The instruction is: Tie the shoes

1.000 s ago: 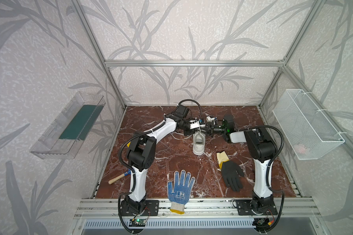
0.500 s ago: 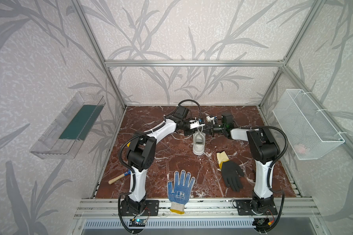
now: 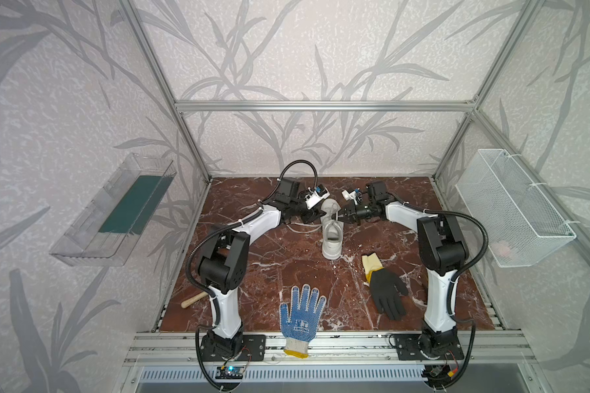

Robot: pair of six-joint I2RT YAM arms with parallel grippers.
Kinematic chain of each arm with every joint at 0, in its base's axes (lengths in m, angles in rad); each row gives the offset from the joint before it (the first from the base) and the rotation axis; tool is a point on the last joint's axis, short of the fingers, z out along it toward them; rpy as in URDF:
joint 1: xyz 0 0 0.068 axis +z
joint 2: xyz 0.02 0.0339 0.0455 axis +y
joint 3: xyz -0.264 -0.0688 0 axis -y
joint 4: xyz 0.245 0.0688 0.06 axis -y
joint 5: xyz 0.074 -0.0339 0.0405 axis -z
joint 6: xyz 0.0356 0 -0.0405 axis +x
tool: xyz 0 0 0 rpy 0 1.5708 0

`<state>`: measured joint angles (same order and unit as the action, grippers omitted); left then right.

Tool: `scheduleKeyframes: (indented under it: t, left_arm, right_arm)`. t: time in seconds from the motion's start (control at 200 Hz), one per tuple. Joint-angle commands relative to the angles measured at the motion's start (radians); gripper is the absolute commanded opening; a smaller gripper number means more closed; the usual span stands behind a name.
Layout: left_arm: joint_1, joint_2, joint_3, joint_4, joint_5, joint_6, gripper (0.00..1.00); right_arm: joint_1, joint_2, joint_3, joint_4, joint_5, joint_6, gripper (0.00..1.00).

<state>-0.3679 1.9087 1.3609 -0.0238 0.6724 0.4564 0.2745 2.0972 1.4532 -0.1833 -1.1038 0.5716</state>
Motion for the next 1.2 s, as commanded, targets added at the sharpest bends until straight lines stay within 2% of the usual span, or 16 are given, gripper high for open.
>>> scheduleKeyframes:
  t: [0.0, 0.24, 0.325, 0.495, 0.835, 0.975, 1.195]
  left_arm:
    - [0.021, -0.024, -0.012, 0.160, 0.099, -0.227, 0.52]
    - [0.026, 0.010, 0.014, 0.176, 0.099, -0.388, 0.55]
    - [0.024, 0.030, 0.023, 0.181, 0.136, -0.411, 0.55]
    - [0.021, 0.051, -0.003, 0.287, 0.150, -0.496, 0.56]
    - [0.021, 0.071, 0.001, 0.263, 0.134, -0.510, 0.56]
    - [0.020, 0.075, -0.003, 0.263, 0.147, -0.528, 0.56]
    - [0.020, 0.089, -0.002, 0.314, 0.197, -0.580, 0.57]
  right_arm:
    - [0.009, -0.047, 0.030, -0.153, 0.030, -0.157, 0.00]
    - [0.031, -0.061, 0.059, -0.205, 0.067, -0.280, 0.00]
    - [0.041, -0.063, 0.073, -0.225, 0.080, -0.326, 0.00]
    - [0.059, -0.067, 0.120, -0.314, 0.123, -0.443, 0.00]
    - [0.068, -0.115, 0.085, -0.270, 0.157, -0.574, 0.00]
    - [0.069, -0.125, 0.073, -0.227, 0.167, -0.619, 0.00]
    - [0.071, -0.104, 0.095, -0.255, 0.162, -0.679, 0.00]
